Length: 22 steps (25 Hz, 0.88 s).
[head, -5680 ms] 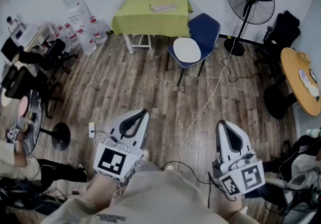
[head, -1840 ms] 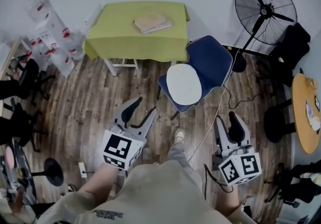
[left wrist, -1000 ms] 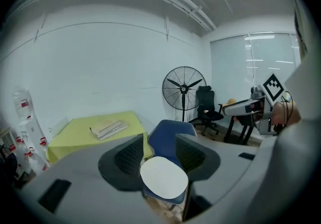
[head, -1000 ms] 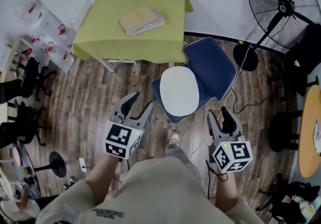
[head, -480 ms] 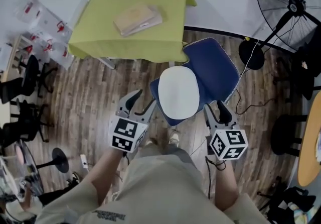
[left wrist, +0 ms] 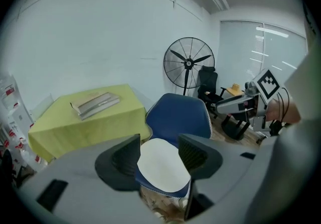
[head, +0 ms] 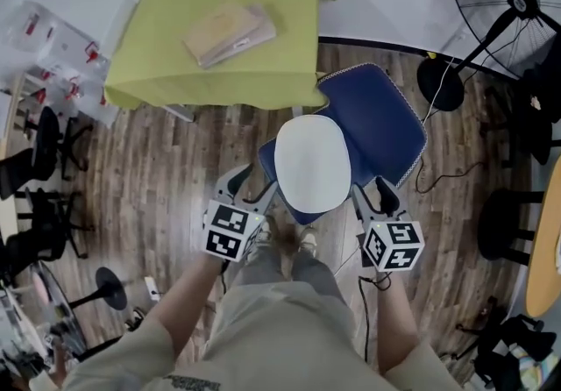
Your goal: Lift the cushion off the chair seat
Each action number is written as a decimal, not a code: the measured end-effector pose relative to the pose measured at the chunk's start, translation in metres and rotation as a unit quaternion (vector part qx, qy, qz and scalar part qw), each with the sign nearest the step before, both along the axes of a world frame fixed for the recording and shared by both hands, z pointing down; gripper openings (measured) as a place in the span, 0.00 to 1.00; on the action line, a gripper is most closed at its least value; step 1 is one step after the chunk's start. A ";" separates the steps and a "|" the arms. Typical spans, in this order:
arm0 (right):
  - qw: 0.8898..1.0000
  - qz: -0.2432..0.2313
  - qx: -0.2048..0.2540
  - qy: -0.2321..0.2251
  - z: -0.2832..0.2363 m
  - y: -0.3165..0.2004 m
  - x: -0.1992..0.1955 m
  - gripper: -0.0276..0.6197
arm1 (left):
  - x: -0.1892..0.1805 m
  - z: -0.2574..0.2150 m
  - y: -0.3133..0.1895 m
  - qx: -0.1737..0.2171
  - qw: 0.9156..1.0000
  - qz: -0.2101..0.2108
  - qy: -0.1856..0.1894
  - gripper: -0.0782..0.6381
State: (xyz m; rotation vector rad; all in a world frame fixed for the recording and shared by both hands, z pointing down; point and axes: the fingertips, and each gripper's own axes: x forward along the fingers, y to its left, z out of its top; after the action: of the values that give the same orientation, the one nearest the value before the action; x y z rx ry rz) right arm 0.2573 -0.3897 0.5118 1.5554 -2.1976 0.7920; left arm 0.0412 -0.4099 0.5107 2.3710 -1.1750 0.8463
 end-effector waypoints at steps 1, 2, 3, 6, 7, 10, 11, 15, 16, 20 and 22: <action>1.000 0.004 -0.005 0.002 0.010 -0.004 -0.001 0.42 | -0.001 0.009 -0.004 -0.007 1.000 0.004 0.002 0.43; 1.000 0.009 -0.012 0.004 0.020 -0.008 -0.002 0.42 | -0.002 0.019 -0.009 -0.015 1.000 0.008 0.004 0.43; 1.000 0.014 -0.018 0.006 0.030 -0.013 -0.003 0.42 | -0.002 0.029 -0.014 -0.023 1.000 0.011 0.007 0.43; 0.999 0.031 -0.038 0.007 0.061 -0.026 -0.006 0.42 | -0.009 0.061 -0.030 -0.049 0.999 0.014 0.012 0.43; 0.998 0.036 -0.044 0.006 0.070 -0.029 -0.008 0.42 | -0.012 0.072 -0.036 -0.056 0.998 0.014 0.012 0.43; 0.997 0.042 -0.061 0.010 0.101 -0.039 -0.013 0.42 | -0.021 0.105 -0.051 -0.073 0.997 0.018 0.012 0.43; 0.997 0.042 -0.067 0.014 0.113 -0.042 -0.014 0.42 | -0.022 0.117 -0.056 -0.079 0.997 0.021 0.011 0.43; 0.995 0.046 -0.089 0.024 0.161 -0.055 -0.015 0.42 | -0.026 0.171 -0.072 -0.108 0.994 0.023 0.014 0.43; 0.994 0.048 -0.094 0.026 0.173 -0.057 -0.015 0.42 | -0.026 0.185 -0.074 -0.117 0.993 0.021 0.017 0.43; 0.990 0.059 -0.122 0.037 0.224 -0.065 -0.011 0.43 | -0.030 0.237 -0.080 -0.144 0.989 0.010 0.024 0.43; 0.987 0.070 -0.137 0.038 0.250 -0.069 -0.007 0.43 | -0.032 0.262 -0.083 -0.155 0.988 0.007 0.023 0.43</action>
State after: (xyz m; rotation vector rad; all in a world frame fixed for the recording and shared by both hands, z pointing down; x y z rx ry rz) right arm 0.2502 -0.4584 0.7621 1.5822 -1.8506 1.0111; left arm 0.0092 -0.4929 0.7731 2.1345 -0.9338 0.9015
